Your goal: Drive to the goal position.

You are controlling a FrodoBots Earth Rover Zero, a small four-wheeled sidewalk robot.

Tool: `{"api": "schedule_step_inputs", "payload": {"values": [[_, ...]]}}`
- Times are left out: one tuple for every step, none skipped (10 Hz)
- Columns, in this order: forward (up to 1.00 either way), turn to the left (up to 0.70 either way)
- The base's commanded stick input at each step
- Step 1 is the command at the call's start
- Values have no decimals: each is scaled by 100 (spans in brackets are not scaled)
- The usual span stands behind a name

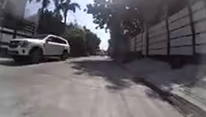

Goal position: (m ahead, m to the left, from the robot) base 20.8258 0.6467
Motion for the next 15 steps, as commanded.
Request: {"api": "schedule_step_inputs", "payload": {"values": [[85,-34],[85,-34],[85,-34],[85,-25],[85,-12],[85,0],[85,0],[85,0],[85,0],[85,0],[85,0],[85,0],[85,0],[85,0],[85,-24]]}}
